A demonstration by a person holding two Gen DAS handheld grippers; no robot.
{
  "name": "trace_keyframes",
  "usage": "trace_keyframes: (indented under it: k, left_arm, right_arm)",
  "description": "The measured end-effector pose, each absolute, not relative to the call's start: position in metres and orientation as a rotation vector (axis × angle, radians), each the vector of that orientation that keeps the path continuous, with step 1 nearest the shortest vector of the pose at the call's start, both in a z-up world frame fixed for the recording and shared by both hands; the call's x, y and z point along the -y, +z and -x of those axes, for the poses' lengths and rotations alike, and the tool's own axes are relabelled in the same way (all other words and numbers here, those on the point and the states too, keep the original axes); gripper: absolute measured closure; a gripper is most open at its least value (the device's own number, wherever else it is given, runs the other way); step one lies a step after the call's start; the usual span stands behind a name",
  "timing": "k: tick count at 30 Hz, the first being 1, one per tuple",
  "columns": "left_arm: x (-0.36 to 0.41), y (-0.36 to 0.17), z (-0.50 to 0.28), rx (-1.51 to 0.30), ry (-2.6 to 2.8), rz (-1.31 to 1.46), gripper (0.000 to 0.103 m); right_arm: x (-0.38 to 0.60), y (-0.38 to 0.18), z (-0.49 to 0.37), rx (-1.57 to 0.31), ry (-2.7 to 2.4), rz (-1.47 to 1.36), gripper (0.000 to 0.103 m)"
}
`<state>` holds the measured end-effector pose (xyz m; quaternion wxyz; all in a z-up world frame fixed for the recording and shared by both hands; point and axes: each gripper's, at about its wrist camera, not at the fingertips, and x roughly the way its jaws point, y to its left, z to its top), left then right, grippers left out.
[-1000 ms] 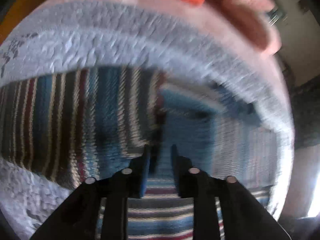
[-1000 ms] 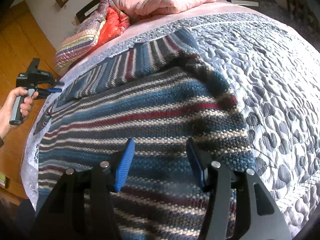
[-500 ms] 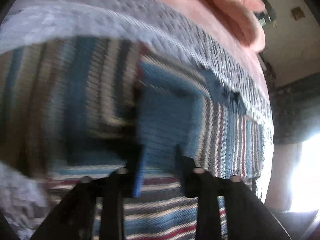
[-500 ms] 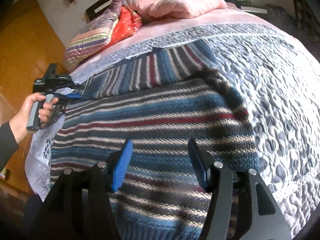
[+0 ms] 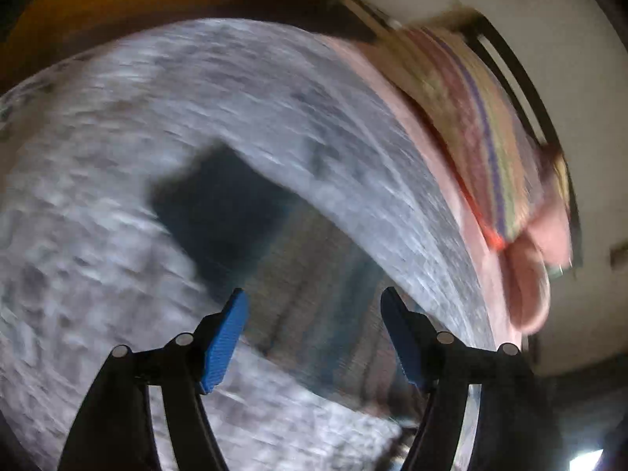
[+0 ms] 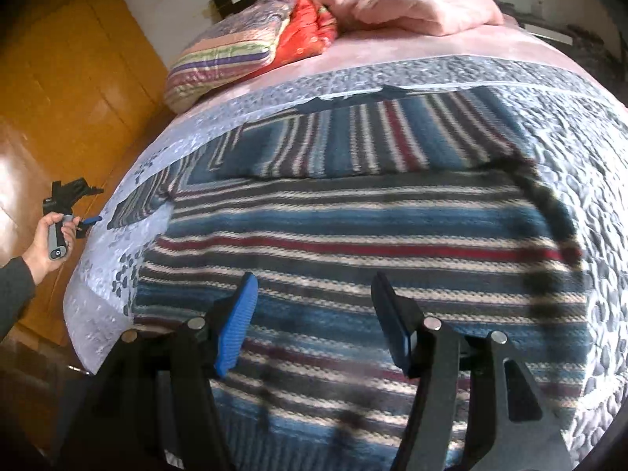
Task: Fold small clothes
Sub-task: 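Fold the held sleeve across the sweater body with the left tool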
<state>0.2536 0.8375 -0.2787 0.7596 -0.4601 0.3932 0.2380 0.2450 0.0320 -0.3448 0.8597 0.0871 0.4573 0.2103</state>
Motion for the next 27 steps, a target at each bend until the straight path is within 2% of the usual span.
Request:
trace_keyframes:
  k: [9,12,14,15,16,22,27]
  left_arm:
    - [-0.877,-0.339,-0.251,-0.868,0.583,1.098,0.032]
    - [-0.881,-0.340,-0.252,-0.838,0.589,1.093,0.034]
    - [-0.880,-0.339,-0.251,-0.834,0.609,1.075,0.042]
    - [-0.880,-0.338,-0.251,-0.852,0.620,1.062,0.071]
    - [-0.880,-0.338,-0.250,-0.863,0.617,1.066,0.091]
    - [-0.869,-0.300,-0.255,-0.776,0.568,1.028,0.094]
    - [-0.817,-0.216,-0.278,-0.678,0.425,0.917,0.095]
  right_arm:
    - [-0.057,-0.349,-0.252,-0.983,0.453,-0.139,0.042]
    - [-0.059,-0.351,-0.254,-0.992,0.450,-0.129,0.042]
    - [-0.060,-0.351,-0.254,-0.993,0.450,-0.126,0.042]
    - [-0.060,-0.350,-0.254,-0.992,0.451,-0.125,0.042]
    - [-0.061,-0.350,-0.254,-0.991,0.451,-0.123,0.042]
    - [-0.057,-0.340,-0.249,-0.986,0.450,-0.132,0.042]
    - [-0.044,-0.327,-0.242,-0.974,0.440,-0.166,0.042]
